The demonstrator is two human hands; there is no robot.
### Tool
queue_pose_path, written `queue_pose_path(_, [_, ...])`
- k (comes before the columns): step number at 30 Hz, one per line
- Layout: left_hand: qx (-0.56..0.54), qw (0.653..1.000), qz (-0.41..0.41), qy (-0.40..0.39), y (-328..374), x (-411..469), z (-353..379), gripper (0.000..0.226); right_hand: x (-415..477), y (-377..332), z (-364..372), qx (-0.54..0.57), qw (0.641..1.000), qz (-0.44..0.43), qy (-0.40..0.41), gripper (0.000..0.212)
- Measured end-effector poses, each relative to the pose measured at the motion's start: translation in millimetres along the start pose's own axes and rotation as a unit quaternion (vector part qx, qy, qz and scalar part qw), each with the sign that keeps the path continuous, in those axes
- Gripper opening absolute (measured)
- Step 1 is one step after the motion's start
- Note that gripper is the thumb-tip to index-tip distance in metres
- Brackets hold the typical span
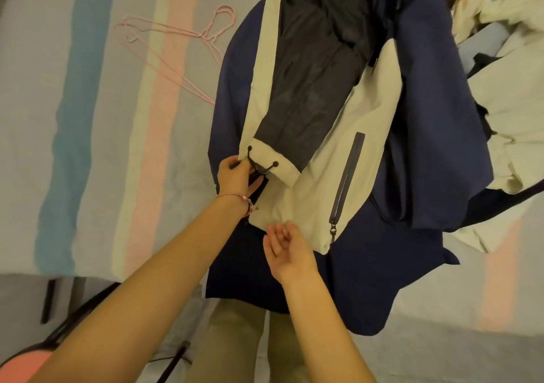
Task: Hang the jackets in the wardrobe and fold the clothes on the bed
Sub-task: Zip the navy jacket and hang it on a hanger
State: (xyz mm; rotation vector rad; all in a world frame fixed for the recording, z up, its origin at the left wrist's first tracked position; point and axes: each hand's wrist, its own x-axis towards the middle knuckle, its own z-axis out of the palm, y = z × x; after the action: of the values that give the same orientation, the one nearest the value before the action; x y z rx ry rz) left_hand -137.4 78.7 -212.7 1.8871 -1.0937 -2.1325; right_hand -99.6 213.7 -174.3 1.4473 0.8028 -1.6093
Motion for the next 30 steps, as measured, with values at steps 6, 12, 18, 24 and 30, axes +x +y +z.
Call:
queue_pose_path(6, [0.003,0.996,-0.049,-0.069,14,2,-1,0.014,-13,-16,-8,0.029,0.997,0.061,-0.035,0.027])
queue_pose_path(12, [0.148,0.957,0.244,0.056,34,-20,-17,0.033,2,-14,7,0.033,0.999,-0.008,0.042,0.062])
queue_pose_path(18, [0.141,0.893,0.417,0.098,92,-37,-60,0.043,-30,-8,-10,0.023,0.995,-0.099,-0.014,0.03])
queue_pose_path(24, [0.172,0.89,0.418,0.056,108,-64,-78,0.04,-61,-27,-51,0.081,0.973,-0.217,-0.022,0.03])
queue_pose_path(30, [0.047,0.961,0.27,0.041,88,-98,-62,0.025,-58,-21,-47,0.188,0.974,-0.091,-0.091,0.043])
